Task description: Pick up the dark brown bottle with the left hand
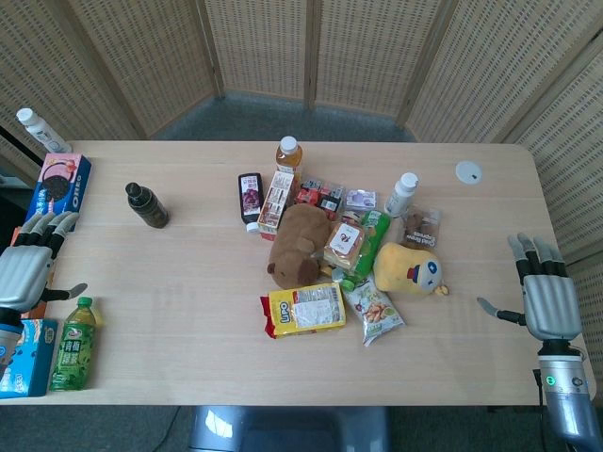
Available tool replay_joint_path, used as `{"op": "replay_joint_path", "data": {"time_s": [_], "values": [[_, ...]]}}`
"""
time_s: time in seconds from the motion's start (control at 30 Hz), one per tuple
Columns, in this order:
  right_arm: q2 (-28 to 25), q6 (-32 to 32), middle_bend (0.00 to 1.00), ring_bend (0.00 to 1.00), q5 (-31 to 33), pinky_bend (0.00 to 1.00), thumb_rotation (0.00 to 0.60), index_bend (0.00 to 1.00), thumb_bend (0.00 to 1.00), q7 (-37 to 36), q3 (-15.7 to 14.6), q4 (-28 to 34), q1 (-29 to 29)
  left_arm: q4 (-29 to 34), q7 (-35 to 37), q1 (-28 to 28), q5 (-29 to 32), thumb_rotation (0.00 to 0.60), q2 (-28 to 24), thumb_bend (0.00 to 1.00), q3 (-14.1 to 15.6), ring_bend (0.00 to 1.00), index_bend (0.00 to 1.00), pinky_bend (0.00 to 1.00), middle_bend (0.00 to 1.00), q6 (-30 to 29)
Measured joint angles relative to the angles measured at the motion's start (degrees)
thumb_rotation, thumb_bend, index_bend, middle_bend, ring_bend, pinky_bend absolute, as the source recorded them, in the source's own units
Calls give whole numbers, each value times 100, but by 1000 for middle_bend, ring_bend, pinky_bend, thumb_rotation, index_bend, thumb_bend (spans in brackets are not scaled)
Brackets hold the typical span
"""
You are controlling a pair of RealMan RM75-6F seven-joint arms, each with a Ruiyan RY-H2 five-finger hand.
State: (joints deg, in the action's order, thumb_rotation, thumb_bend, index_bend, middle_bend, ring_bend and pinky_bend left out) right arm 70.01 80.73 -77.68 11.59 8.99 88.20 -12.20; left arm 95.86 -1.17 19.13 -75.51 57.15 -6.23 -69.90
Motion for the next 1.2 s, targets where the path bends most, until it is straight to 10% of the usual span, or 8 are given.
{"op": "replay_joint_path", "data": {"time_s": [0.7,1.2], "values": [[248,4,33,10,-7,0,372,0,0,-166,-100,-160,81,-467,957,176,435,600,235,172,-148,0,0,0,0,712],[91,101,33,10,97,0,374,0,0,-52,-79,-29,210,-2529,2515,888,822,600,1570,168,-492,0,0,0,0,2118]]}}
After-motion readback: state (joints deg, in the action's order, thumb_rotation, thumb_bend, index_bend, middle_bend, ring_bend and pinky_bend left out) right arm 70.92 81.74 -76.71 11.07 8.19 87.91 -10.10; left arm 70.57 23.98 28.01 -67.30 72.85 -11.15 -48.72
